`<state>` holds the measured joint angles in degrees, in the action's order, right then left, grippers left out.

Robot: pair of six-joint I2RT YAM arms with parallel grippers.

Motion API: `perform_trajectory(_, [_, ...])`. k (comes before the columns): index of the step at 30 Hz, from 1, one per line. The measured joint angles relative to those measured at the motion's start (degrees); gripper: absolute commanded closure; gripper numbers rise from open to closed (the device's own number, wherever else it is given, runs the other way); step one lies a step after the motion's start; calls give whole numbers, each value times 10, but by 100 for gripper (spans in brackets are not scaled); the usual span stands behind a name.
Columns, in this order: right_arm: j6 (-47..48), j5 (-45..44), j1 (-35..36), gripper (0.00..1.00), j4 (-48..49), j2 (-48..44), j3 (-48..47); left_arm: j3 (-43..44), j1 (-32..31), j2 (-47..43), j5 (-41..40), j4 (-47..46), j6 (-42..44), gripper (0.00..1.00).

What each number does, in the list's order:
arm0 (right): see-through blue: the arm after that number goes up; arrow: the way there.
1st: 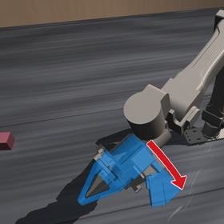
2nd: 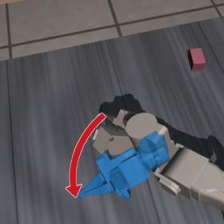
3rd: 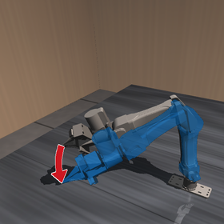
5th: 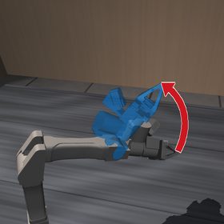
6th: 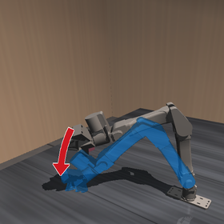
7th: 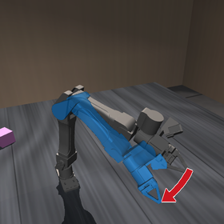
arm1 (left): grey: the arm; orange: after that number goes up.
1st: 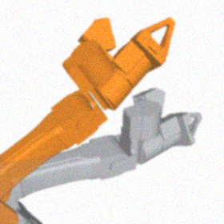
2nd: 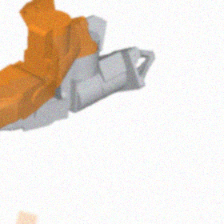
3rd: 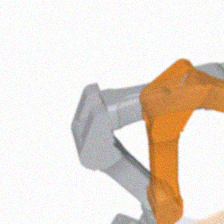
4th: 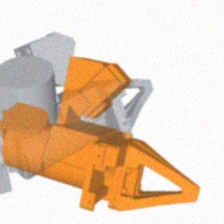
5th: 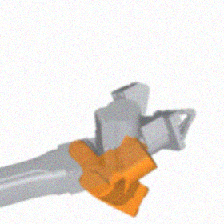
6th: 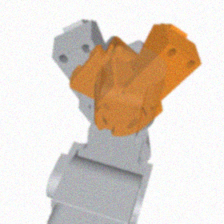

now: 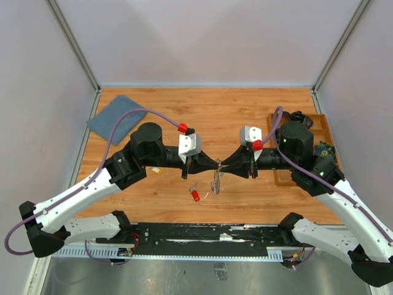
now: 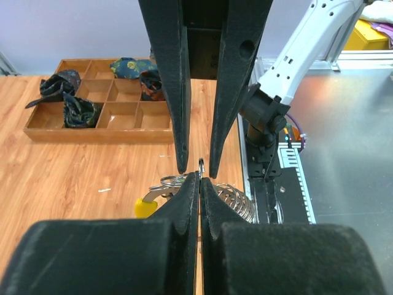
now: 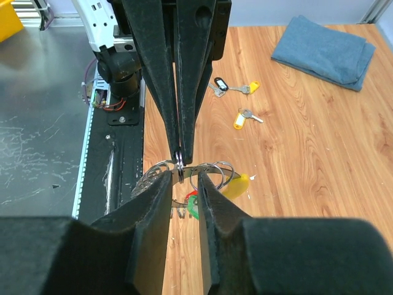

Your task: Put the keys on the keyring

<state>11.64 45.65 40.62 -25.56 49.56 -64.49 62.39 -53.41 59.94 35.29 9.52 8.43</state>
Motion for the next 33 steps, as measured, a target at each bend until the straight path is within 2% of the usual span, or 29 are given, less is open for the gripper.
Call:
perform_trajectory(13, [9,9,10,84,-16,12,-10,6,0,3,8,1,2,100])
perform_trajectory(16, [12,9,10,88,-19,16,-15,6,0,4,9,3,2,99])
perform_trajectory(19, [17,11,11,98,-24,18,-16,8,0,6,10,8,2,99])
perform_trajectory(22, [23,11,11,100,-30,21,-18,11,0,9,12,15,4,100])
perform_trajectory(23, [25,10,11,100,-33,22,-19,12,0,9,13,17,4,98])
perform_trajectory(24, [28,9,11,100,-37,23,-23,14,0,10,13,19,5,93])
perform_trajectory(25, [30,7,11,100,-39,23,-25,14,0,10,13,18,6,83])
perform_trajectory(29, [37,-9,15,100,-44,17,-26,15,-1,7,3,16,5,65])
perform_trajectory(33, [41,-34,15,100,-40,-12,-18,-3,-1,-19,-39,-3,-16,61])
